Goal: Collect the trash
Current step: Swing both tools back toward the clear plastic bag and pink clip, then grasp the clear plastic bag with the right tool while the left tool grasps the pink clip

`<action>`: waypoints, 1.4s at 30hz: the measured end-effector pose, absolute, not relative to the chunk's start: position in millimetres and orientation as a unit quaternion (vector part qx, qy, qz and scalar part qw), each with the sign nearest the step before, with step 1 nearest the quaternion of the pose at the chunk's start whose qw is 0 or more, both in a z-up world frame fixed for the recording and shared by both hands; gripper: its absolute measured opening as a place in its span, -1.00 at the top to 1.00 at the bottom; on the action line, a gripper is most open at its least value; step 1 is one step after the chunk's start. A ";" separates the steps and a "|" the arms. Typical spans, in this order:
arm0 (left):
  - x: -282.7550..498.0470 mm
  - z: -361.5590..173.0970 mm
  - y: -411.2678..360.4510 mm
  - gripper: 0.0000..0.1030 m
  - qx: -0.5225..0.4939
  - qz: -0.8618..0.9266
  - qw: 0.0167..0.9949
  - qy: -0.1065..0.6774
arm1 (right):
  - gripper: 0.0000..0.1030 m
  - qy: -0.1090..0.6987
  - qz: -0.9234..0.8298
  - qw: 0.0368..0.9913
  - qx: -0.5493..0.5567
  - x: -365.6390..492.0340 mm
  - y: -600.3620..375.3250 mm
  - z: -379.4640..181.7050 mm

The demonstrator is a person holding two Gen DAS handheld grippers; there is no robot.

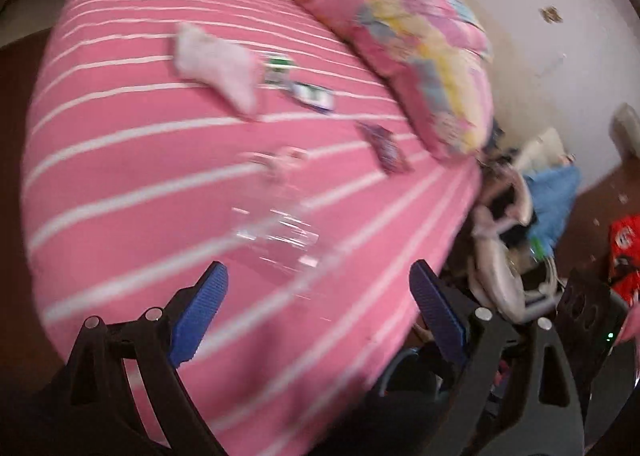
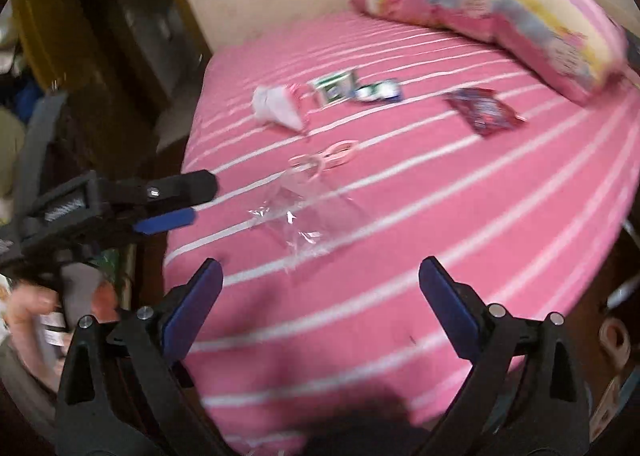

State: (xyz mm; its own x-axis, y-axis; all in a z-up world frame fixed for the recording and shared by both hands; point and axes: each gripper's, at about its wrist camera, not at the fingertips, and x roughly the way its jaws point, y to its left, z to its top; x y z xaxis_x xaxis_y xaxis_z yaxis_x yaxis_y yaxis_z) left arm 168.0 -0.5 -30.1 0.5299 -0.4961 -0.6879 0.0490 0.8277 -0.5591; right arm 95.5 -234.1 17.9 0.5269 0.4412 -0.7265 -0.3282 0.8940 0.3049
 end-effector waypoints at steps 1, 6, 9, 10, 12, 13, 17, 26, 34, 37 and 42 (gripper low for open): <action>171.0 -33.2 5.9 -0.73 -0.247 -0.157 0.840 0.457 | -0.89 0.437 0.227 0.869 0.046 107.0 -218.7 12.2; 198.7 -59.4 31.1 -0.73 -0.241 -0.142 0.837 0.471 | -0.89 0.442 0.243 0.863 -0.019 141.7 -174.0 -15.0; 212.6 -70.0 34.8 -0.73 -0.246 -0.142 0.828 0.484 | -0.89 0.444 0.240 0.862 -0.051 158.1 -154.0 -30.9; 217.2 -70.6 33.9 -0.73 -0.244 -0.145 0.828 0.484 | -0.89 0.447 0.239 0.860 -0.059 164.4 -150.2 -36.2; 228.0 -71.4 30.0 -0.73 -0.232 -0.149 0.831 0.484 | -0.88 0.455 0.241 0.854 -0.072 174.1 -144.9 -49.3; 233.3 -72.7 29.2 -0.73 -0.230 -0.151 0.830 0.485 | -0.83 0.461 0.242 0.851 -0.070 178.5 -145.0 -55.8; 258.3 -83.2 27.5 -0.73 -0.257 -0.156 0.816 0.494 | -0.15 0.483 0.248 0.839 -0.022 186.3 -164.2 -72.3; 286.0 -90.3 -20.7 -0.70 -0.181 -0.166 0.827 0.506 | 0.15 0.460 0.195 0.864 0.067 188.0 -232.1 -71.9; 298.0 -107.4 -74.8 -0.21 -0.019 -0.149 0.841 0.520 | 0.15 0.457 0.164 0.867 0.115 192.9 -267.4 -71.6; 298.9 -111.2 -87.4 0.22 0.029 -0.137 0.848 0.511 | 0.15 0.457 0.168 0.866 0.116 191.9 -268.3 -71.3; 298.0 -110.2 -84.2 0.90 0.022 -0.139 0.854 0.501 | 0.15 0.450 0.173 0.868 0.119 193.4 -269.5 -68.6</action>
